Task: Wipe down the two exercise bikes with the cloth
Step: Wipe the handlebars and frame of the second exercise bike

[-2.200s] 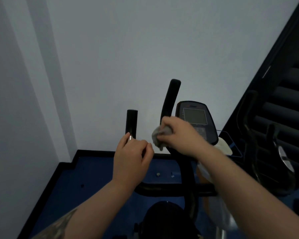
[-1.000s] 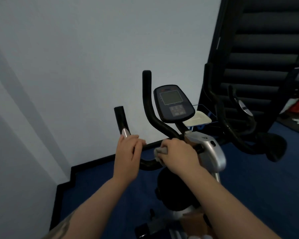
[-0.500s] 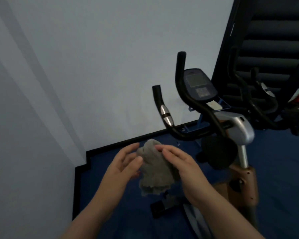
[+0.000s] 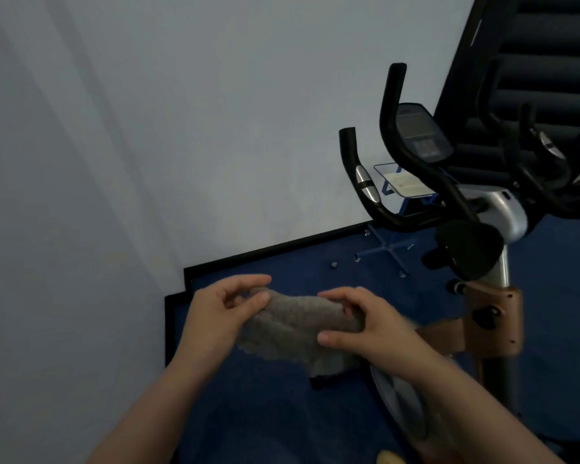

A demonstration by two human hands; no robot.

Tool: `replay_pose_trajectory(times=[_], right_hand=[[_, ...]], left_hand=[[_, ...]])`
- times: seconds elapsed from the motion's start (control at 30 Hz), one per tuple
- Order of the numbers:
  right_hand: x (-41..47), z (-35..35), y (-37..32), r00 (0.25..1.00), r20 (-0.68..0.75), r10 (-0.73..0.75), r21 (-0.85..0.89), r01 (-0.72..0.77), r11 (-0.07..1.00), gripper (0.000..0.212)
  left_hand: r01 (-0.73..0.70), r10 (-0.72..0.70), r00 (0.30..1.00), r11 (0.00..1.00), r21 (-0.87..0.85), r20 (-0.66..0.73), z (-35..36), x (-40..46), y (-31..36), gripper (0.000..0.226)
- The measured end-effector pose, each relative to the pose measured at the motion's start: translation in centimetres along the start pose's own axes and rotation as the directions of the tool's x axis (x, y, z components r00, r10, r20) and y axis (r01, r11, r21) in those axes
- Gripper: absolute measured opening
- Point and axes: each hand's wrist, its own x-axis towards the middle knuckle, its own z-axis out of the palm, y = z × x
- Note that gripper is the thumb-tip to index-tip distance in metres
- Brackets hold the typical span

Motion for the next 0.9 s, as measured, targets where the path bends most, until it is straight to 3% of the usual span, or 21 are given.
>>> replay_pose_trajectory(times=[0.1, 0.17, 0.33, 0.37, 0.43, 0.5, 0.63, 0.77, 0.9], right_hand=[[-0.2, 0.2, 0.1, 0.993, 0.117, 0.026, -0.111, -0.013, 0.994, 0.036], [0.2, 0.7, -0.2, 0.995, 0.104, 0.007, -0.179, 0.011, 0.984, 0.031], [1.1, 3.7, -1.8, 0.982, 0.183, -0.049, -0.363, 0.114, 0.925, 0.07], [1.4, 4.2, -2.1, 0.972, 0.223, -0.077, -0.347, 0.153, 0.925, 0.073], [1.9, 5.1, -2.8, 0.93, 0.331, -0.162, -0.146, 0.22, 0.965, 0.068], [2.4, 5.9, -3.1, 0.883, 0.433, -0.178, 0.053, 0.173, 0.984, 0.054], [2.8, 6.5, -2.9, 0.833, 0.509, -0.216, 0.177, 0.144, 0.974, 0.023], [2.6, 6.2, -2.0, 0.827, 0.513, -0.231, 0.327, 0.061, 0.943, 0.009], [2.6, 5.0, -1.9, 0.891, 0.37, -0.262, 0.386, 0.109, 0.916, 0.011]], left_hand=[[-0.039, 0.036, 0.993, 0.999, 0.026, 0.115, -1.2, 0.1, 0.9, 0.029], [-0.036, 0.024, 0.969, 0.998, 0.046, 0.247, -1.6, -0.1, 1.6, 0.027], [-0.044, 0.033, 0.896, 0.999, 0.014, 0.443, -2.1, 0.0, 2.8, 0.025], [-0.051, 0.041, 0.876, 0.999, 0.007, 0.481, -2.2, 0.0, 2.9, 0.022], [-0.072, 0.053, 0.842, 0.997, 0.015, 0.537, -2.3, 0.0, 3.0, 0.018], [-0.084, 0.051, 0.835, 0.996, 0.036, 0.547, -2.4, -0.1, 2.8, 0.018], [-0.084, 0.055, 0.848, 0.996, 0.032, 0.528, -3.6, -0.2, 2.5, 0.017], [-0.081, 0.036, 0.864, 0.994, 0.069, 0.502, -5.1, -0.2, 2.5, 0.02], [-0.155, 0.032, 0.847, 0.97, 0.189, 0.53, -6.0, -0.4, 2.4, 0.02]])
